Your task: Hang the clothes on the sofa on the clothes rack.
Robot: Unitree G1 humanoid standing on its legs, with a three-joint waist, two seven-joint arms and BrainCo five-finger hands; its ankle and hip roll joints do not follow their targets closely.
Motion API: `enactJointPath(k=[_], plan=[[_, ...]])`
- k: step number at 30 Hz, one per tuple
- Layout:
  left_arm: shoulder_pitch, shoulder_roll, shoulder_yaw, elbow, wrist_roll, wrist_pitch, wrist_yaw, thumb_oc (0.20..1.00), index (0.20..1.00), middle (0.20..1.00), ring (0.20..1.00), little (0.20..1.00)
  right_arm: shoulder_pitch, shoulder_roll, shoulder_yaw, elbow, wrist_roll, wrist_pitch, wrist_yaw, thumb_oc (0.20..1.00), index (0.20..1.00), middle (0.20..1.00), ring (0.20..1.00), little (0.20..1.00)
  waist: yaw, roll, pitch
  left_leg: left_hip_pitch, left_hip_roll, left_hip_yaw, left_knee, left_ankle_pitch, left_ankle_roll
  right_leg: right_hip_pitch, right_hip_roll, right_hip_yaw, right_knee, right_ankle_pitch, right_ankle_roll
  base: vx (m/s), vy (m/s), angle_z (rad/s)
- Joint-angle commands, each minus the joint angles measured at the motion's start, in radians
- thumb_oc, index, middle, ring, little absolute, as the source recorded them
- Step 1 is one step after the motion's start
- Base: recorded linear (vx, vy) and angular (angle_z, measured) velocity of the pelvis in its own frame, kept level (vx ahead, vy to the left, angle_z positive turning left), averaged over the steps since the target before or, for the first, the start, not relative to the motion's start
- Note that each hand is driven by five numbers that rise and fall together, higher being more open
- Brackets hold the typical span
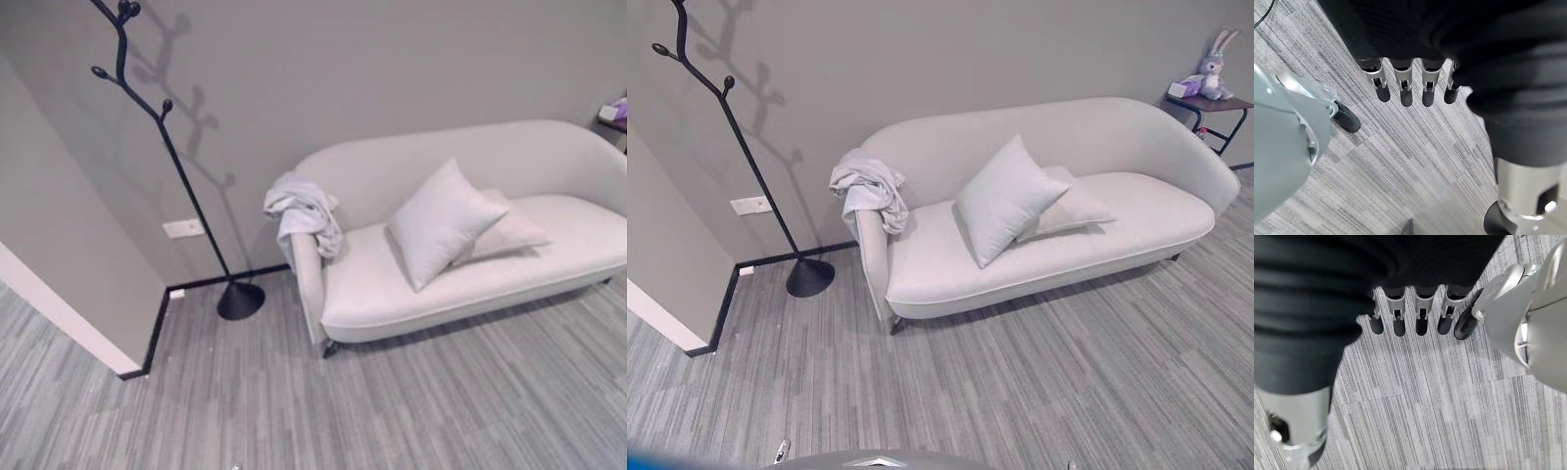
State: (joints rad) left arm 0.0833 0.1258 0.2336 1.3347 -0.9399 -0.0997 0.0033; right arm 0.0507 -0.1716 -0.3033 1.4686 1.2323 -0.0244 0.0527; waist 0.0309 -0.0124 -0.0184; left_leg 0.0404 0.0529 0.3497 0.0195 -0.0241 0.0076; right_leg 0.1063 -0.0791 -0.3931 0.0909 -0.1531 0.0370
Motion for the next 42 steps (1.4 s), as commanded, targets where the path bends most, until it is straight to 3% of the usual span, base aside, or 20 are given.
enactJointPath(k=[1,34,35,36,39,42], plan=[[-0.049,0.001,0.029,0.015,-0.029,-0.026,-0.006,1.000,1.000,1.000,1.000,1.000,-0.076,0.024,-0.012,0.068,-0.009,-0.008,0.019,1.000,1.000,1.000,1.000,1.000,-0.001,-0.012,0.019,0.009,0.067,0.000,-0.062,0.092,-0.101,0.062,-0.009,-0.029,-0.159,0.095,0.045,0.00,0.000,0.00],[-0.043,-0.015,-0.036,0.013,-0.012,0.000,-0.058,1.000,1.000,1.000,1.000,1.000,-0.043,0.023,0.052,0.078,-0.105,0.013,0.049,1.000,1.000,1.000,1.000,1.000,-0.014,-0.003,0.035,0.017,0.081,0.009,-0.052,0.090,-0.106,0.066,-0.003,-0.028,-0.153,0.087,0.038,0.00,-0.001,0.00],[-0.044,-0.014,-0.036,0.011,-0.013,-0.001,-0.058,1.000,1.000,1.000,1.000,1.000,-0.040,0.024,0.052,0.080,-0.111,0.016,0.051,1.000,1.000,1.000,1.000,1.000,-0.015,-0.003,0.038,0.015,0.091,0.013,-0.035,0.095,-0.114,0.068,0.002,-0.026,-0.152,0.085,0.035,-0.01,-0.105,0.00],[-0.050,-0.018,-0.049,-0.015,-0.032,-0.011,-0.049,1.000,1.000,1.000,1.000,1.000,-0.051,0.019,0.057,0.072,-0.119,0.012,0.050,1.000,1.000,1.000,1.000,1.000,-0.014,-0.014,0.069,-0.045,0.131,0.017,0.104,0.091,-0.144,0.072,0.006,-0.015,-0.145,0.078,0.021,-0.04,-0.128,0.00],[-0.060,-0.023,-0.094,-0.059,-0.016,-0.034,-0.036,1.000,1.000,1.000,1.000,1.000,-0.063,-0.002,0.072,0.062,-0.133,0.012,0.047,1.000,1.000,1.000,1.000,1.000,-0.002,-0.017,0.117,-0.149,0.208,-0.024,0.305,0.128,-0.169,0.081,0.014,0.007,-0.142,0.057,0.001,-0.03,-0.012,-0.14],[-0.071,-0.029,-0.103,-0.082,-0.027,-0.051,-0.024,1.000,1.000,1.000,1.000,1.000,-0.057,-0.014,0.073,0.057,-0.144,0.012,0.042,1.000,1.000,1.000,1.000,1.000,-0.004,-0.019,0.124,-0.175,0.240,-0.026,0.252,0.131,-0.162,0.080,-0.002,-0.001,-0.147,0.057,0.018,0.06,0.148,-0.32]])
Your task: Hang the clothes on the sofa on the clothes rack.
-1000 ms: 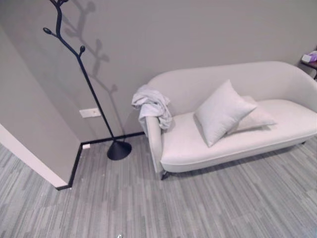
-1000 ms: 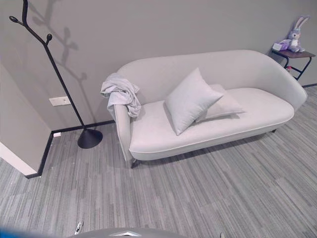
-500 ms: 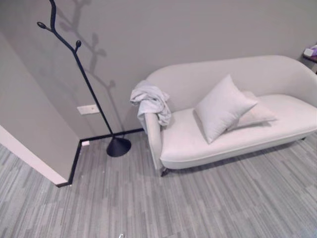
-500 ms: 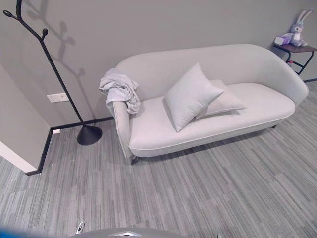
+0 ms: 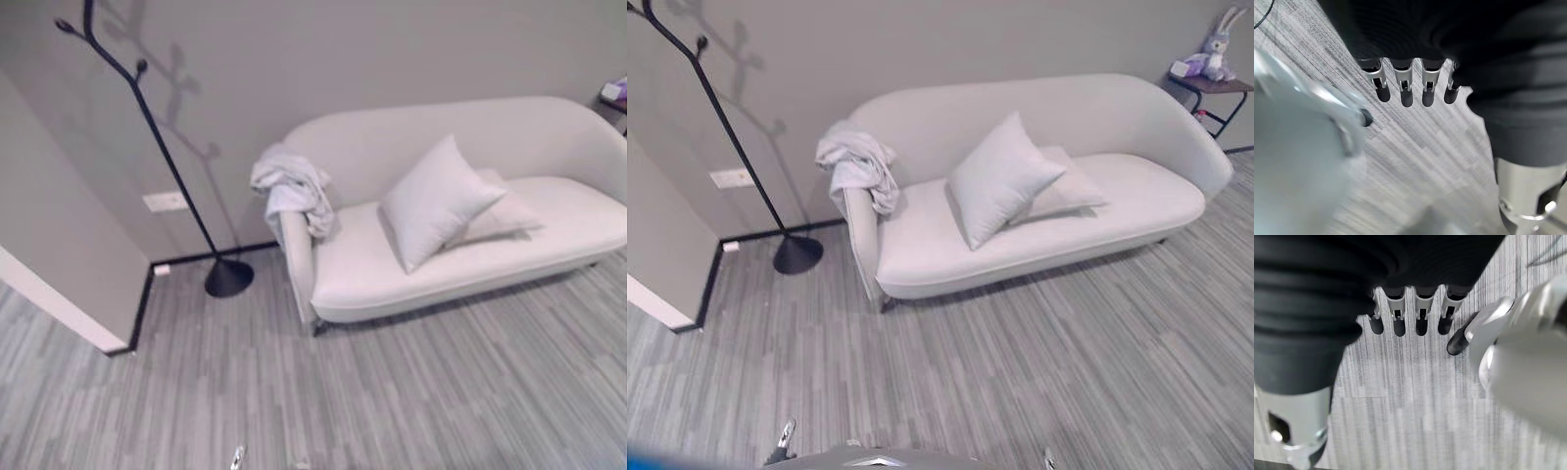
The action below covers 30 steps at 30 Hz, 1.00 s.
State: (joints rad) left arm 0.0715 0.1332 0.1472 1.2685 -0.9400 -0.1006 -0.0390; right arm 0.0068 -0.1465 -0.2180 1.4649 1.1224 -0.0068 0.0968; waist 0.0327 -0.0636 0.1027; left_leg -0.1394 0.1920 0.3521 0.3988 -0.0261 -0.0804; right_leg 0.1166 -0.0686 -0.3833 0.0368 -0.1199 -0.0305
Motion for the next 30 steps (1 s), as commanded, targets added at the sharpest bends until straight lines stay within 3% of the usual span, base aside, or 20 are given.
enactJointPath(k=[1,2,8,10,11,13,14,16,18,19,20,21,22,23,24,25,26,27,28,30], plan=[[-0.058,-0.043,-0.025,-0.024,-0.025,-0.050,0.022,1.000,1.000,1.000,1.000,1.000,-0.011,-0.038,-0.010,0.054,-0.039,-0.004,-0.002,1.000,1.000,1.000,1.000,1.000,-0.010,0.031,0.000,0.005,0.110,-0.023,-0.164,0.127,-0.069,0.068,-0.025,-0.014,-0.094,0.022,0.096,0.22,0.393,0.08],[-0.061,-0.047,-0.042,-0.020,-0.005,-0.047,0.029,1.000,1.000,1.000,1.000,1.000,-0.011,-0.034,0.003,0.037,-0.048,-0.005,-0.007,1.000,1.000,1.000,1.000,1.000,-0.010,0.036,0.001,-0.008,0.131,-0.006,-0.289,0.162,-0.075,0.074,-0.042,-0.017,-0.088,0.015,0.118,0.21,0.306,0.17],[-0.080,-0.052,-0.115,0.004,0.093,-0.045,0.034,1.000,1.000,1.000,1.000,1.000,-0.005,-0.022,0.010,0.020,-0.074,-0.013,-0.014,1.000,1.000,1.000,1.000,1.000,-0.020,0.052,-0.011,-0.010,0.185,0.085,-0.420,0.241,-0.093,0.109,-0.085,-0.009,-0.044,-0.027,0.149,0.26,0.367,0.07],[-0.086,-0.041,-0.142,0.029,0.128,-0.031,0.024,1.000,1.000,1.000,1.000,1.000,-0.013,-0.026,0.004,0.029,-0.089,-0.012,-0.019,1.000,1.000,1.000,1.000,1.000,-0.025,0.041,-0.024,-0.023,0.178,0.081,-0.368,0.209,-0.087,0.117,-0.115,0.001,-0.002,-0.028,0.160,0.37,0.424,-0.11],[-0.103,-0.016,-0.170,0.008,0.160,-0.037,0.020,1.000,1.000,1.000,1.000,1.000,-0.008,0.003,0.023,0.020,-0.112,-0.010,-0.004,1.000,1.000,1.000,1.000,1.000,-0.025,0.012,-0.023,-0.039,0.156,0.075,-0.282,0.154,-0.063,0.116,-0.169,0.008,0.058,0.021,0.180,0.29,0.388,-0.10],[-0.112,-0.009,-0.202,-0.005,0.188,-0.044,0.006,1.000,1.000,1.000,1.000,1.000,0.001,0.019,0.046,0.014,-0.144,-0.012,0.006,1.000,1.000,1.000,1.000,1.000,-0.031,-0.009,-0.020,-0.028,0.121,0.088,-0.259,0.106,-0.027,0.097,-0.225,0.012,0.148,0.113,0.194,0.28,0.433,-0.01],[-0.112,-0.008,-0.202,-0.006,0.189,-0.044,0.007,1.000,1.000,1.000,1.000,1.000,0.001,0.020,0.046,0.014,-0.145,-0.013,0.005,1.000,1.000,1.000,1.000,1.000,-0.030,-0.012,-0.021,-0.028,0.117,0.091,-0.257,0.102,-0.023,0.094,-0.232,0.015,0.152,0.114,0.198,0.24,0.475,0.17],[-0.123,0.007,-0.271,-0.048,0.261,-0.043,-0.006,1.000,1.000,1.000,1.000,1.000,-0.013,0.019,0.081,-0.043,-0.183,-0.030,0.012,1.000,1.000,1.000,1.000,1.000,-0.049,-0.025,-0.010,0.023,0.025,0.112,-0.242,0.003,0.067,0.013,-0.321,0.047,0.378,0.261,0.224,0.28,0.558,0.23],[-0.125,0.014,-0.311,-0.093,0.294,-0.040,-0.010,1.000,1.000,1.000,1.000,1.000,-0.011,0.032,0.115,-0.080,-0.217,-0.035,0.020,1.000,1.000,1.000,1.000,1.000,-0.063,-0.016,0.009,0.072,-0.016,0.115,-0.240,-0.046,0.116,-0.048,-0.358,0.057,0.515,0.326,0.232,0.26,0.435,0.25],[-0.122,0.018,-0.335,-0.105,0.326,-0.035,-0.016,1.000,1.000,1.000,1.000,1.000,-0.011,0.035,0.140,-0.095,-0.242,-0.042,0.023,1.000,1.000,1.000,1.000,1.000,-0.071,-0.010,0.016,0.108,-0.035,0.113,-0.252,-0.061,0.132,-0.090,-0.358,0.062,0.573,0.320,0.229,0.42,0.438,0.08],[-0.107,0.034,-0.368,-0.101,0.366,-0.022,-0.023,1.000,1.000,1.000,1.000,1.000,-0.069,0.020,0.161,-0.115,-0.242,-0.023,0.018,1.000,1.000,1.000,1.000,1.000,-0.077,-0.010,0.015,0.164,-0.065,0.102,-0.293,-0.069,0.138,-0.171,-0.305,0.045,0.602,0.230,0.210,0.45,0.322,-0.17],[-0.113,0.040,-0.375,-0.106,0.382,-0.017,-0.032,1.000,1.000,1.000,1.000,1.000,-0.096,0.000,0.155,-0.112,-0.246,-0.029,0.017,1.000,1.000,1.000,1.000,1.000,-0.069,-0.016,0.017,0.183,-0.080,0.091,-0.308,-0.069,0.135,-0.199,-0.275,0.026,0.556,0.185,0.203,0.34,0.163,-0.24],[-0.115,0.039,-0.375,-0.107,0.383,-0.016,-0.032,1.000,1.000,1.000,1.000,1.000,-0.099,-0.001,0.153,-0.109,-0.246,-0.029,0.018,1.000,1.000,1.000,1.000,1.000,-0.070,-0.013,0.020,0.185,-0.077,0.088,-0.311,-0.067,0.133,-0.193,-0.271,0.021,0.553,0.182,0.200,0.30,0.064,-0.21],[-0.116,0.029,-0.385,-0.100,0.379,-0.017,-0.041,1.000,1.000,1.000,1.000,1.000,-0.113,-0.023,0.138,-0.120,-0.220,-0.033,0.021,1.000,1.000,1.000,1.000,1.000,-0.071,-0.015,0.023,0.229,-0.103,0.083,-0.336,-0.086,0.128,-0.229,-0.246,-0.026,0.406,0.155,0.199,0.20,0.043,0.09],[-0.116,0.029,-0.386,-0.099,0.379,-0.017,-0.041,1.000,1.000,1.000,1.000,1.000,-0.113,-0.024,0.137,-0.120,-0.220,-0.033,0.022,1.000,1.000,1.000,1.000,1.000,-0.072,-0.012,0.024,0.231,-0.100,0.081,-0.339,-0.084,0.127,-0.222,-0.241,-0.031,0.398,0.158,0.197,0.29,0.060,0.35],[-0.122,0.027,-0.396,-0.096,0.394,-0.014,-0.043,1.000,1.000,1.000,1.000,1.000,-0.122,-0.029,0.134,-0.126,-0.212,-0.038,0.021,1.000,1.000,1.000,1.000,1.000,-0.073,-0.015,0.024,0.249,-0.111,0.080,-0.349,-0.091,0.118,-0.241,-0.234,-0.056,0.303,0.152,0.197,0.32,-0.028,0.60],[-0.136,0.023,-0.410,-0.103,0.422,-0.015,-0.046,1.000,1.000,1.000,1.000,1.000,-0.127,-0.037,0.124,-0.149,-0.193,-0.040,0.020,1.000,1.000,1.000,1.000,1.000,-0.083,-0.017,0.024,0.286,-0.114,0.065,-0.372,-0.104,0.096,-0.254,-0.214,-0.072,0.130,0.185,0.212,0.32,-0.027,0.75],[-0.136,0.022,-0.410,-0.103,0.422,-0.014,-0.046,1.000,1.000,1.000,1.000,1.000,-0.126,-0.038,0.123,-0.151,-0.193,-0.040,0.018,1.000,1.000,1.000,1.000,1.000,-0.084,-0.014,0.027,0.290,-0.111,0.063,-0.375,-0.102,0.095,-0.242,-0.207,-0.078,0.112,0.195,0.212,0.43,-0.082,0.99],[-0.144,0.022,-0.425,-0.115,0.442,-0.017,-0.043,1.000,1.000,1.000,1.000,1.000,-0.131,-0.038,0.120,-0.172,-0.182,-0.040,0.012,1.000,1.000,1.000,1.000,1.000,-0.095,-0.018,0.029,0.312,-0.106,0.056,-0.378,-0.116,0.079,-0.254,-0.208,-0.055,0.031,0.238,0.234,0.31,-0.072,0.87],[-0.128,0.027,-0.426,-0.117,0.470,-0.021,-0.048,1.000,1.000,1.000,1.000,1.000,-0.105,-0.028,0.148,-0.241,-0.203,-0.042,0.010,1.000,1.000,1.000,1.000,1.000,-0.103,-0.029,0.014,0.350,-0.103,0.045,-0.366,-0.148,0.066,-0.231,-0.205,-0.027,0.023,0.244,0.232,0.48,-0.124,0.75]])
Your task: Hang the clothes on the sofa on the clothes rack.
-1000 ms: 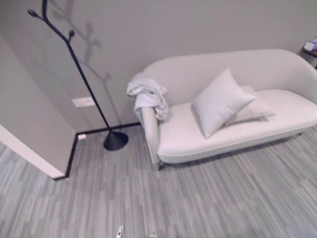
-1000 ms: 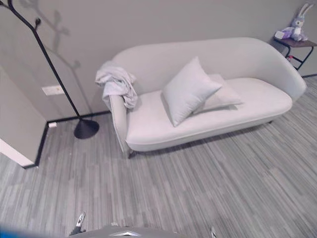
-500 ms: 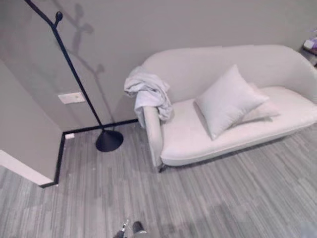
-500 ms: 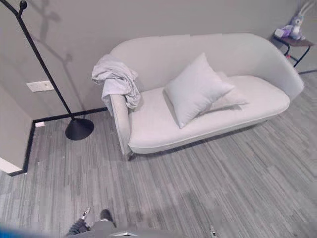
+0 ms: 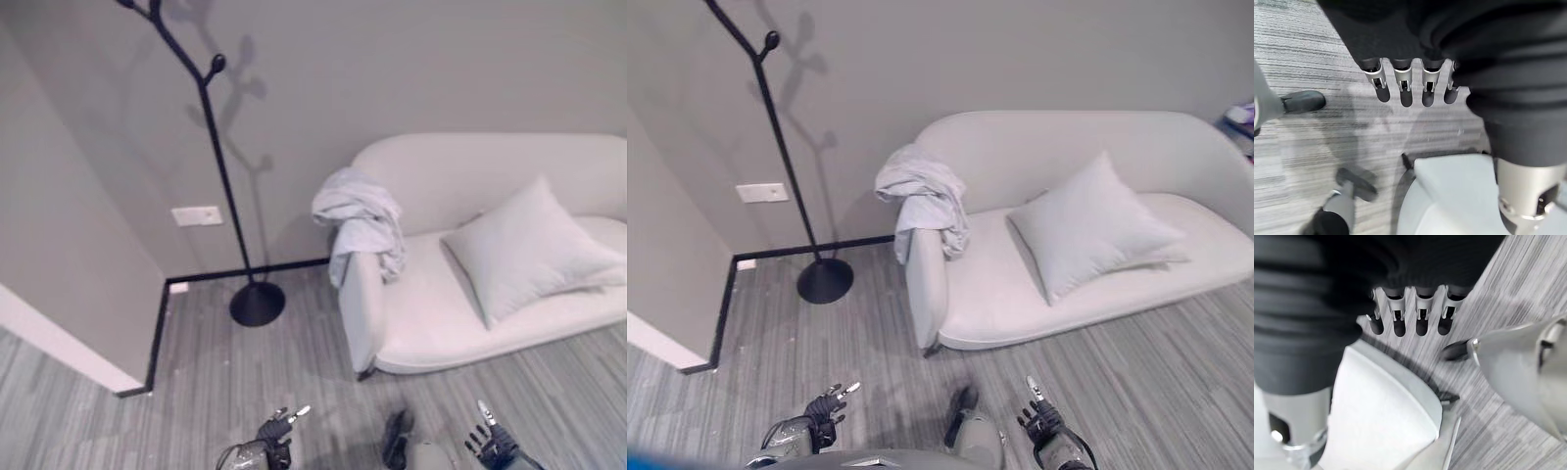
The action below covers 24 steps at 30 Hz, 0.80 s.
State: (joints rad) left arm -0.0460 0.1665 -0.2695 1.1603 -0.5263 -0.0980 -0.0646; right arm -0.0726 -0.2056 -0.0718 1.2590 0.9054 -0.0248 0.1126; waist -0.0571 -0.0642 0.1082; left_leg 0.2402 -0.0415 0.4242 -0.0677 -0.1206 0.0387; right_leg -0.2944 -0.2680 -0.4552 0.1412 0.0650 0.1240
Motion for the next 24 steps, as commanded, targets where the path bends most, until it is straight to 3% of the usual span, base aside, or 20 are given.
enactJointPath(k=[1,5,6,7,8,9,10,11,12,13,14,15,16,17,18,19,20,24], plan=[[0.000,-0.005,-0.002,-0.006,0.065,-0.024,-0.025,1.000,1.000,1.000,1.000,1.000,-0.018,0.029,0.015,-0.040,-0.003,-0.025,-0.005,1.000,1.000,1.000,1.000,1.000,-0.013,-0.030,-0.007,-0.014,0.140,-0.026,0.105,-0.061,-0.060,0.189,0.002,0.040,-0.071,0.053,0.073,0.45,-0.165,0.58],[0.049,0.007,0.036,-0.030,0.053,-0.023,-0.023,1.000,1.000,1.000,1.000,1.000,-0.004,0.012,0.107,-0.139,-0.127,-0.038,-0.006,1.000,1.000,1.000,1.000,1.000,-0.010,-0.024,-0.039,-0.006,0.221,-0.038,0.208,-0.053,-0.102,0.215,0.057,0.027,-0.042,0.009,0.039,0.25,-0.218,0.19],[0.065,0.025,0.059,-0.085,0.031,-0.024,-0.013,1.000,1.000,1.000,1.000,1.000,-0.008,-0.023,0.207,-0.309,-0.251,-0.052,-0.015,1.000,1.000,1.000,1.000,1.000,0.011,-0.024,-0.026,-0.101,0.341,-0.047,0.467,0.069,-0.161,0.254,0.112,0.016,-0.057,-0.035,-0.023,0.20,-0.462,-0.11],[0.079,0.035,0.063,-0.142,0.024,-0.015,-0.018,1.000,1.000,1.000,1.000,1.000,-0.001,-0.041,0.240,-0.409,-0.301,-0.046,-0.026,1.000,1.000,1.000,1.000,1.000,0.021,-0.022,-0.013,-0.165,0.387,-0.070,0.594,0.120,-0.175,0.279,0.145,0.011,-0.074,-0.061,-0.058,0.12,-0.398,-0.25],[0.082,0.036,0.063,-0.146,0.024,-0.012,-0.017,1.000,1.000,1.000,1.000,1.000,0.004,-0.041,0.240,-0.415,-0.303,-0.043,-0.029,1.000,1.000,1.000,1.000,1.000,0.019,-0.018,-0.015,-0.173,0.396,-0.078,0.607,0.117,-0.180,0.279,0.152,0.007,-0.075,-0.063,-0.062,0.04,-0.214,-0.12],[0.094,0.045,0.063,-0.183,0.021,-0.008,-0.018,1.000,1.000,1.000,1.000,1.000,-0.002,-0.067,0.272,-0.478,-0.347,-0.051,-0.038,1.000,1.000,1.000,1.000,1.000,0.043,-0.024,0.006,-0.216,0.399,-0.111,0.717,0.167,-0.177,0.307,0.180,0.015,-0.092,-0.090,-0.095,0.03,-0.168,-0.64],[0.088,0.042,0.058,-0.204,0.009,-0.009,-0.010,1.000,1.000,1.000,1.000,1.000,-0.021,-0.087,0.294,-0.535,-0.384,-0.047,-0.044,1.000,1.000,1.000,1.000,1.000,0.060,-0.029,0.033,-0.298,0.387,-0.179,0.828,0.164,-0.163,0.330,0.202,0.023,-0.108,-0.107,-0.118,0.05,-0.197,-0.79],[0.080,0.039,0.055,-0.218,-0.003,-0.013,-0.003,1.000,1.000,1.000,1.000,1.000,-0.039,-0.104,0.298,-0.567,-0.403,-0.049,-0.053,1.000,1.000,1.000,1.000,1.000,0.066,-0.038,0.050,-0.351,0.398,-0.188,0.857,0.160,-0.155,0.345,0.205,0.022,-0.117,-0.118,-0.122,0.04,-0.141,-0.80],[0.079,0.035,0.056,-0.232,-0.014,-0.016,0.002,1.000,1.000,1.000,1.000,1.000,-0.053,-0.114,0.296,-0.587,-0.416,-0.051,-0.062,1.000,1.000,1.000,1.000,1.000,0.064,-0.044,0.062,-0.381,0.437,-0.161,0.851,0.158,-0.157,0.353,0.208,0.016,-0.119,-0.125,-0.119,0.10,-0.045,-0.26],[0.085,0.026,0.056,-0.240,-0.024,-0.015,-0.001,1.000,1.000,1.000,1.000,1.000,-0.063,-0.118,0.292,-0.606,-0.418,-0.048,-0.073,1.000,1.000,1.000,1.000,1.000,0.064,-0.049,0.067,-0.394,0.483,-0.110,0.759,0.153,-0.155,0.367,0.202,0.012,-0.128,-0.129,-0.109,0.13,0.090,-0.08],[0.100,0.021,0.053,-0.265,-0.030,-0.011,-0.006,1.000,1.000,1.000,1.000,1.000,-0.065,-0.121,0.286,-0.634,-0.416,-0.046,-0.079,1.000,1.000,1.000,1.000,1.000,0.068,-0.049,0.064,-0.394,0.484,-0.066,0.643,0.140,-0.148,0.377,0.188,0.018,-0.141,-0.125,-0.095,0.10,0.118,0.05],[0.100,0.021,0.053,-0.266,-0.030,-0.011,-0.006,1.000,1.000,1.000,1.000,1.000,-0.065,-0.121,0.286,-0.635,-0.416,-0.045,-0.079,1.000,1.000,1.000,1.000,1.000,0.069,-0.050,0.065,-0.390,0.482,-0.063,0.639,0.141,-0.148,0.377,0.186,0.020,-0.141,-0.124,-0.095,0.13,0.318,-0.08],[0.120,0.034,0.041,-0.324,-0.017,-0.003,-0.003,1.000,1.000,1.000,1.000,1.000,-0.059,-0.141,0.292,-0.715,-0.436,-0.041,-0.074,1.000,1.000,1.000,1.000,1.000,0.088,-0.044,0.066,-0.422,0.411,-0.081,0.360,0.180,-0.155,0.379,0.167,0.034,-0.144,-0.123,-0.078,0.13,0.308,-0.09],[0.120,0.034,0.044,-0.333,-0.016,-0.001,0.000,1.000,1.000,1.000,1.000,1.000,-0.053,-0.140,0.290,-0.735,-0.436,-0.044,-0.076,1.000,1.000,1.000,1.000,1.000,0.095,-0.037,0.065,-0.420,0.392,-0.104,0.239,0.230,-0.168,0.386,0.167,0.035,-0.143,-0.129,-0.071,0.19,0.384,-0.28],[0.116,0.030,0.048,-0.321,-0.012,-0.007,0.007,1.000,1.000,1.000,1.000,1.000,-0.051,-0.138,0.285,-0.742,-0.437,-0.055,-0.086,1.000,1.000,1.000,1.000,1.000,0.106,-0.031,0.071,-0.450,0.392,-0.127,0.171,0.278,-0.180,0.407,0.171,0.035,-0.144,-0.147,-0.070,0.23,0.276,-0.29],[0.099,0.022,0.056,-0.299,-0.003,-0.011,0.015,1.000,1.000,1.000,1.000,1.000,-0.055,-0.151,0.279,-0.783,-0.494,-0.065,-0.101,1.000,1.000,1.000,1.000,1.000,0.103,-0.022,0.075,-0.473,0.407,-0.101,0.100,0.314,-0.196,0.430,0.169,0.026,-0.126,-0.174,-0.071,0.26,0.281,-0.27],[0.100,0.016,0.062,-0.290,0.010,-0.012,0.011,1.000,1.000,1.000,1.000,1.000,-0.057,-0.158,0.272,-0.808,-0.523,-0.066,-0.103,1.000,1.000,1.000,1.000,1.000,0.094,-0.007,0.061,-0.434,0.420,-0.049,0.050,0.313,-0.189,0.432,0.171,0.021,-0.110,-0.182,-0.059,0.20,0.207,-0.14],[0.102,0.011,0.035,-0.282,0.060,-0.013,-0.001,1.000,1.000,1.000,1.000,1.000,-0.044,-0.185,0.245,-0.869,-0.591,-0.070,-0.124,1.000,1.000,1.000,1.000,1.000,0.085,0.011,0.029,-0.388,0.410,0.021,0.053,0.334,-0.180,0.449,0.134,0.023,-0.071,-0.200,-0.044,0.22,0.280,-0.20]])
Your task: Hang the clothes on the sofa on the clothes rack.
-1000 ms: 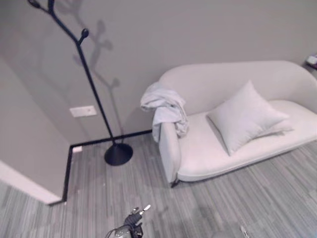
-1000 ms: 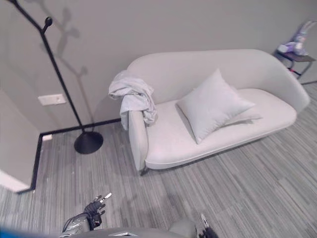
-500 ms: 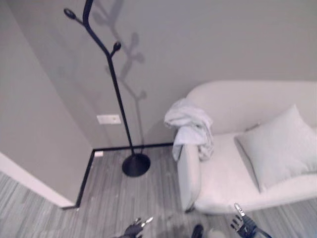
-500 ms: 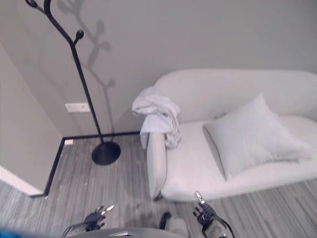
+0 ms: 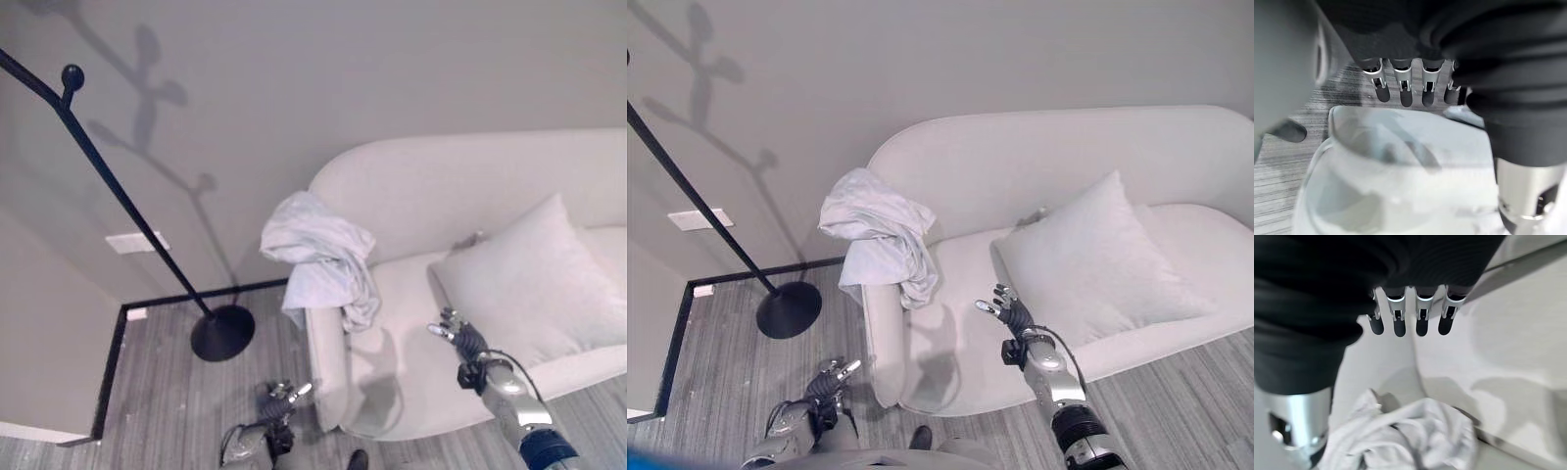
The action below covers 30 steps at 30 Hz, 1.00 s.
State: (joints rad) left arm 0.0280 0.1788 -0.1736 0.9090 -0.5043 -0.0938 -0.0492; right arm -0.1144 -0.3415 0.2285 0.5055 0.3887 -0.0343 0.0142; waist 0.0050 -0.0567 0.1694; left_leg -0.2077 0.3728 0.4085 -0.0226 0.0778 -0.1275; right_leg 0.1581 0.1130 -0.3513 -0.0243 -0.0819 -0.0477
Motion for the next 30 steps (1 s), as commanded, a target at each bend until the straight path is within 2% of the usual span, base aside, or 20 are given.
enactJointPath(k=[1,3,6,8,10,15,19,26,30], plan=[[0.027,0.004,-0.065,-0.037,0.049,-0.017,-0.020,1.000,1.000,1.000,1.000,1.000,-0.005,-0.060,-0.061,-0.124,-0.115,-0.062,-0.030,1.000,1.000,1.000,1.000,1.000,0.021,-0.001,-0.040,0.065,-0.012,0.046,0.028,0.120,-0.008,0.004,-0.265,-0.078,0.103,-0.048,0.134,0.17,0.170,-0.14],[0.034,0.037,-0.071,-0.073,0.066,-0.030,-0.028,1.000,1.000,1.000,1.000,1.000,-0.005,-0.074,-0.084,-0.120,-0.137,-0.089,-0.042,1.000,1.000,1.000,1.000,1.000,0.021,-0.015,-0.059,0.070,-0.027,0.055,0.064,0.088,0.007,0.016,-0.296,-0.068,0.107,-0.042,0.154,0.24,0.234,-0.04],[0.030,0.046,-0.070,-0.075,0.065,-0.034,-0.024,1.000,1.000,1.000,1.000,1.000,-0.021,-0.075,-0.085,-0.103,-0.142,-0.101,-0.051,1.000,1.000,1.000,1.000,1.000,0.026,-0.023,-0.060,0.067,-0.031,0.057,0.082,0.073,0.014,0.014,-0.307,-0.061,0.108,-0.041,0.160,0.11,0.110,-0.24],[0.028,0.059,-0.067,-0.070,0.075,-0.037,-0.015,1.000,1.000,1.000,1.000,1.000,-0.056,-0.082,-0.086,-0.070,-0.186,-0.109,-0.088,1.000,1.000,1.000,1.000,1.000,0.038,-0.039,-0.058,0.055,-0.033,0.059,0.121,0.052,0.023,0.017,-0.318,-0.061,0.104,-0.033,0.164,0.11,0.072,0.00],[0.030,0.061,-0.076,-0.051,0.094,-0.041,-0.015,1.000,1.000,1.000,1.000,1.000,-0.087,-0.083,-0.095,-0.044,-0.143,-0.121,-0.083,1.000,1.000,1.000,1.000,1.000,0.050,-0.050,-0.057,0.037,-0.029,0.060,0.146,0.039,0.026,0.019,-0.320,-0.070,0.091,-0.025,0.172,0.07,0.031,0.04],[0.056,0.060,-0.074,-0.038,0.083,-0.035,-0.025,1.000,1.000,1.000,1.000,1.000,-0.144,-0.084,-0.065,0.033,-0.114,-0.123,-0.075,1.000,1.000,1.000,1.000,1.000,0.073,-0.049,-0.056,0.014,-0.025,0.054,0.165,0.035,0.026,0.014,-0.317,-0.078,0.075,-0.017,0.173,0.04,0.006,-0.11],[0.076,0.062,-0.065,-0.032,0.073,-0.045,-0.024,1.000,1.000,1.000,1.000,1.000,-0.226,-0.091,-0.019,0.180,-0.132,-0.115,-0.079,1.000,1.000,1.000,1.000,1.000,0.102,-0.041,-0.053,-0.006,-0.024,0.045,0.163,0.045,0.021,0.014,-0.307,-0.092,0.060,-0.018,0.169,0.05,-0.014,0.10],[0.097,0.070,-0.015,0.004,0.011,-0.052,-0.023,1.000,1.000,1.000,1.000,1.000,-0.320,-0.057,0.005,0.380,-0.035,-0.112,-0.049,1.000,1.000,1.000,1.000,1.000,0.150,-0.024,-0.056,-0.045,-0.032,0.013,0.169,0.052,0.014,0.013,-0.293,-0.120,0.046,-0.025,0.163,0.06,-0.011,0.16],[0.099,0.062,0.001,0.028,-0.012,-0.058,-0.017,1.000,1.000,1.000,1.000,1.000,-0.345,-0.031,-0.002,0.390,-0.002,-0.132,-0.062,1.000,1.000,1.000,1.000,1.000,0.172,-0.012,-0.057,-0.071,-0.040,-0.007,0.196,0.035,0.016,0.014,-0.295,-0.134,0.041,-0.029,0.164,0.08,0.010,0.19]])
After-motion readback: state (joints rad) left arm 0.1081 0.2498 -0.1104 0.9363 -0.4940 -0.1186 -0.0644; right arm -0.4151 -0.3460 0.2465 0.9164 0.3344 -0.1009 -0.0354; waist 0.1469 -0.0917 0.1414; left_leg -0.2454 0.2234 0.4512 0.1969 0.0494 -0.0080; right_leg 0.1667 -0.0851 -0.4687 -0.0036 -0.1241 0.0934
